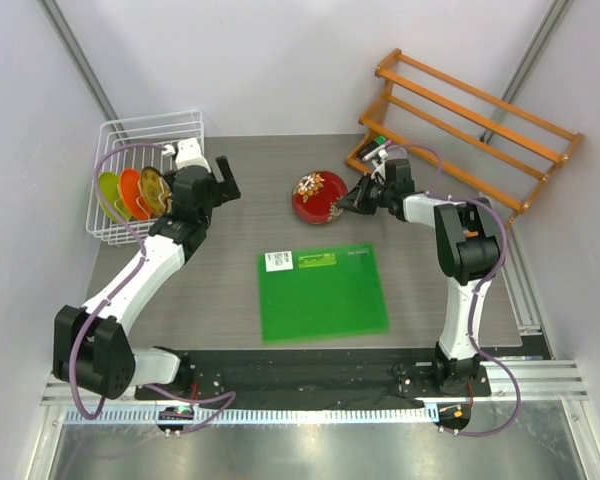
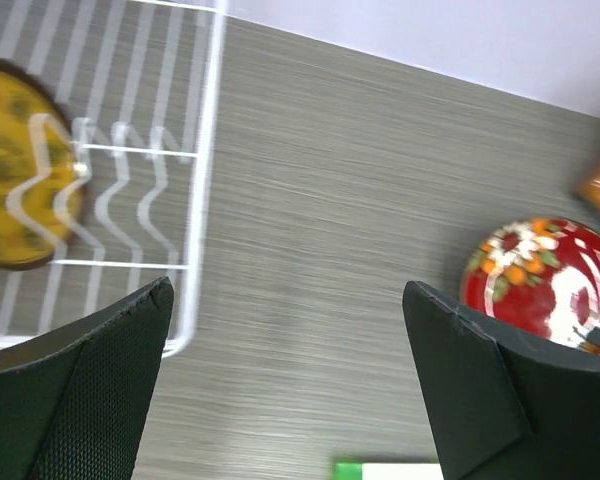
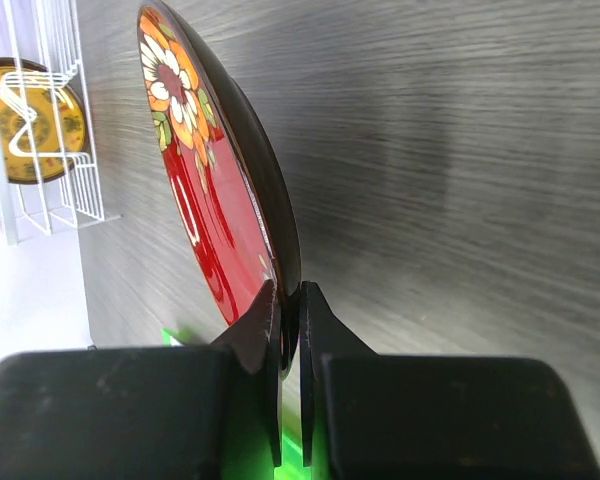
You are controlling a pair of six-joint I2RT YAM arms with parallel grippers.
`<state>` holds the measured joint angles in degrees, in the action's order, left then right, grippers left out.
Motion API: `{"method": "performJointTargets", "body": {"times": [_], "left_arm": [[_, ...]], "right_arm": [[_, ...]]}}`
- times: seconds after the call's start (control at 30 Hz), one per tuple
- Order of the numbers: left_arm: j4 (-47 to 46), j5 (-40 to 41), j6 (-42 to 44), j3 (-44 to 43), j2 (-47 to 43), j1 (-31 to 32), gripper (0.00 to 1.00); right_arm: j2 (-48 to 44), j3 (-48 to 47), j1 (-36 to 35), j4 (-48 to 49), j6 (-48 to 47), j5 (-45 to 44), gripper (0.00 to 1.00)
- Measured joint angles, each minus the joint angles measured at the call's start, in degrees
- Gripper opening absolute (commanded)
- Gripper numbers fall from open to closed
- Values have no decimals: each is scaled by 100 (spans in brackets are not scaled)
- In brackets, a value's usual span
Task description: Unload the plates from the dish rack
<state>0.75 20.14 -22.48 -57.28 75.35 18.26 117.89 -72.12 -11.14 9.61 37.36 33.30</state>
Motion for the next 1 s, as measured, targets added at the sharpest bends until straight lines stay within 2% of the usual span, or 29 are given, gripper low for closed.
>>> {"method": "performJointTargets", "body": {"times": [0.2,0.5,0.63,0.67,0.73,0.77,0.83,0.93,1.0], "left_arm": [[72,743,431,55,-50,-184,99],[205,811,474,74,-170,-890,100],[280,752,474,74,-181,-979,99],[304,730,474,74,-181,-990,99],[343,728,476,74,-181,-1021,100],[363,728,476,74,-179,-1038,99],[393,728,483,72,-168,-1080,99],[439,728,483,33,-76,-1180,99],[476,728,479,0,-2,-1261,100]], "right_arm": [[295,-216,0,-166,2,66,1],[339,-269,-4,-509,-61,197,4],[339,-282,-4,-678,-107,236,25],[339,-297,-4,-688,-116,249,38],[339,-317,-7,-728,-153,245,43],[339,-317,-7,-765,-184,210,49],[339,-317,-7,-868,-247,129,49],[286,-317,-22,-992,-337,11,59],[197,-317,-39,-1113,-404,-109,59]]}}
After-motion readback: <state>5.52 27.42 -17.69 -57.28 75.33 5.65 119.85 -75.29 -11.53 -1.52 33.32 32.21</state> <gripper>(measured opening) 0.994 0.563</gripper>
